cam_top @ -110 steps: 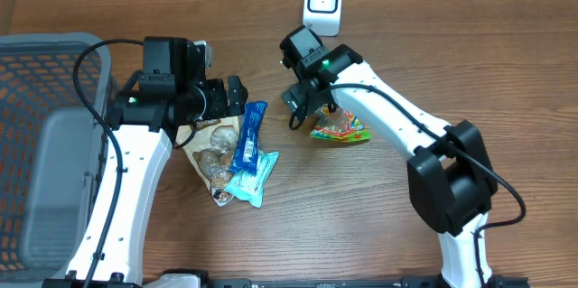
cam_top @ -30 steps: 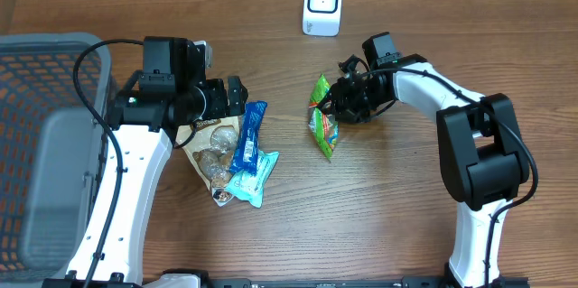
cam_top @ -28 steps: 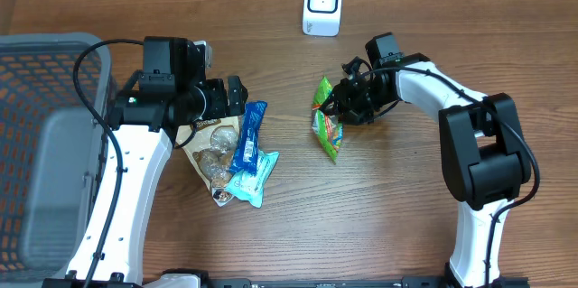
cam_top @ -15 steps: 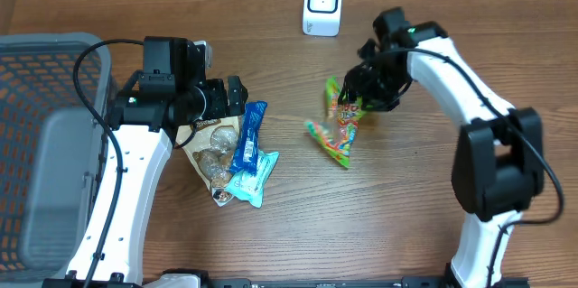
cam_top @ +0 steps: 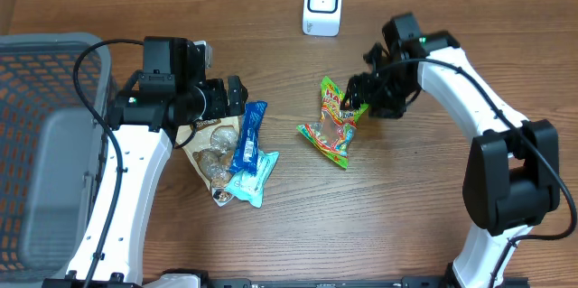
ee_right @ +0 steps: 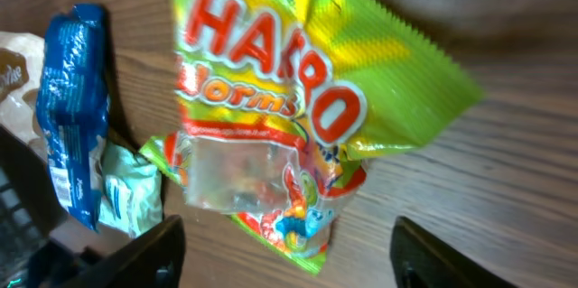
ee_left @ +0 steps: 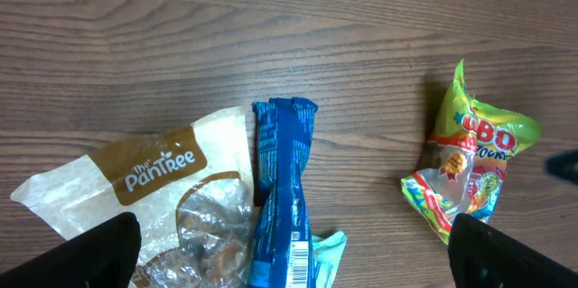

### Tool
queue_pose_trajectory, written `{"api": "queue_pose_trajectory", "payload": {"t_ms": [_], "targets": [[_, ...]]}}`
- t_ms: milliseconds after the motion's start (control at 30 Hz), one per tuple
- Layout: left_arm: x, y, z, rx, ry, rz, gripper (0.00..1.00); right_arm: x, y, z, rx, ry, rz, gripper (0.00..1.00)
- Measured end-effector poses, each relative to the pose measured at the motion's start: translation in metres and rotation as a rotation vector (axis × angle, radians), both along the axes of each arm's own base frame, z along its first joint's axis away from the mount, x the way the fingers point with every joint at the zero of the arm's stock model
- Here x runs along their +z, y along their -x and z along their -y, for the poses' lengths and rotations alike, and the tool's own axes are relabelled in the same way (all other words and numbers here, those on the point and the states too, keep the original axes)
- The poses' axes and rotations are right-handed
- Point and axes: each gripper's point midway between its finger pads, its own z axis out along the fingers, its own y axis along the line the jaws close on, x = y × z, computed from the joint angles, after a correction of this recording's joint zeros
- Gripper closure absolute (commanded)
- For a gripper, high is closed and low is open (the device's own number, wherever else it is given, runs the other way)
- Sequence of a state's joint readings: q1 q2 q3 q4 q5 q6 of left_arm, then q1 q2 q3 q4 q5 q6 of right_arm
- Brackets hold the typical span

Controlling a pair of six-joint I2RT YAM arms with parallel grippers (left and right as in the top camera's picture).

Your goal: Scan the item barcode

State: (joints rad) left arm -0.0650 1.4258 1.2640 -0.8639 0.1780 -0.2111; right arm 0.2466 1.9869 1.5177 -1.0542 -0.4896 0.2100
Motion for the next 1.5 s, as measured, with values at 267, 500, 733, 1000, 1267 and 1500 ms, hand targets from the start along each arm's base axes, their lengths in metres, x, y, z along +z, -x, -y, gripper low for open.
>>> {"api": "queue_pose_trajectory", "payload": {"t_ms": [267,500,733,1000,1267,1500], "targets": [[0.000,0.000,0.000,0.000,0.000,0.000,0.00,-0.040,0.014,-0.007,-0.035,-0.102,-0.022,0.39],[0.000,0.000,0.000,0.000,0.000,0.000,0.00,-0.063,0.014,-0.015,-0.084,-0.168,0.014,0.55],[0.000,0.000,0.000,0.000,0.000,0.000,0.00,-0.070,0.016,-0.031,-0.059,-0.169,0.059,0.96],[0.000,0.000,0.000,0.000,0.000,0.000,0.00,-0.069,0.014,-0.022,-0.082,-0.165,0.056,0.96],[0.000,0.000,0.000,0.000,0.000,0.000,0.00,-0.013,0.025,0.059,-0.214,0.138,0.116,0.96],[0.000,0.000,0.000,0.000,0.000,0.000,0.00,0.056,0.037,0.136,-0.287,0.665,0.212,0.96]]}}
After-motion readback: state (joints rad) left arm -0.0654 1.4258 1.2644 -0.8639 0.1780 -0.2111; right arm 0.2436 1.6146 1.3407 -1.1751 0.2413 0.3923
